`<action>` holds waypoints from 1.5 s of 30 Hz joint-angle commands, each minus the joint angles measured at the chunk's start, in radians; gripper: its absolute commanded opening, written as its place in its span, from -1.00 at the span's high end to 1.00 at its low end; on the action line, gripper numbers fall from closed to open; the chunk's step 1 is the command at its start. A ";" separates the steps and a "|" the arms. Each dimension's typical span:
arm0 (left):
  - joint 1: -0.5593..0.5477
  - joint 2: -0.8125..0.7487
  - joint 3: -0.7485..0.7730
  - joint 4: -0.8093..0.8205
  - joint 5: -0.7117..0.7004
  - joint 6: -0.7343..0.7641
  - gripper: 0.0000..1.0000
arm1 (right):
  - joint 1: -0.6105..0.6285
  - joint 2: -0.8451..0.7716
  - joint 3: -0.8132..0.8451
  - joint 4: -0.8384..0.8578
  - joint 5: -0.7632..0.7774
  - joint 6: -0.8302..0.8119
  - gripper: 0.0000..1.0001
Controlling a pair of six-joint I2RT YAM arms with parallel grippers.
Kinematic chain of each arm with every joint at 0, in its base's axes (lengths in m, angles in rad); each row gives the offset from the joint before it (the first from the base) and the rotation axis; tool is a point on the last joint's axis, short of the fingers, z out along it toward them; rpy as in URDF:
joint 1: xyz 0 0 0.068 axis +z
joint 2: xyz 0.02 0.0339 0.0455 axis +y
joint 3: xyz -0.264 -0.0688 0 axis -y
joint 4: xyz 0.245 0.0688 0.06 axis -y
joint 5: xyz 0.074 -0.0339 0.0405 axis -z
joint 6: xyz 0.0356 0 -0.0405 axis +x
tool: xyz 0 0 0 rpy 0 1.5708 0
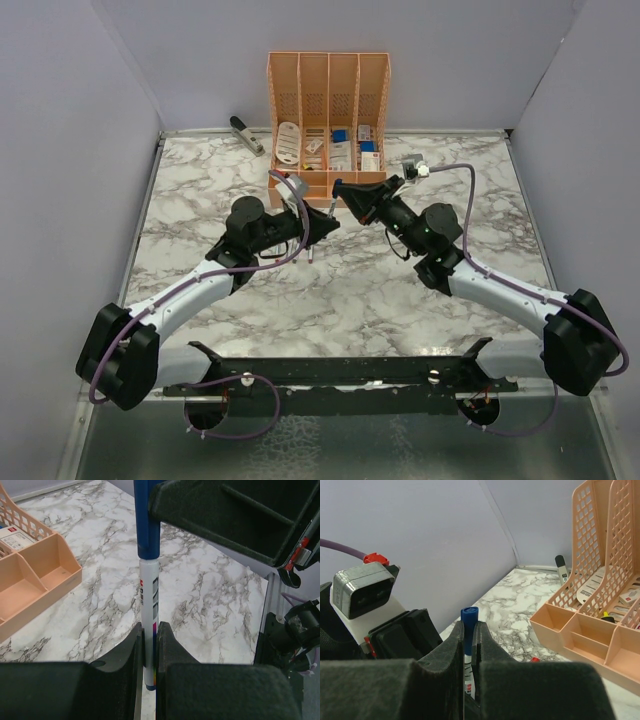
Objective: Insert the pens into the pen caps
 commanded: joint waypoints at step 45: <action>0.132 -0.016 0.192 0.223 -0.087 -0.018 1.00 | 0.080 0.283 0.222 -0.593 -0.214 -0.033 0.98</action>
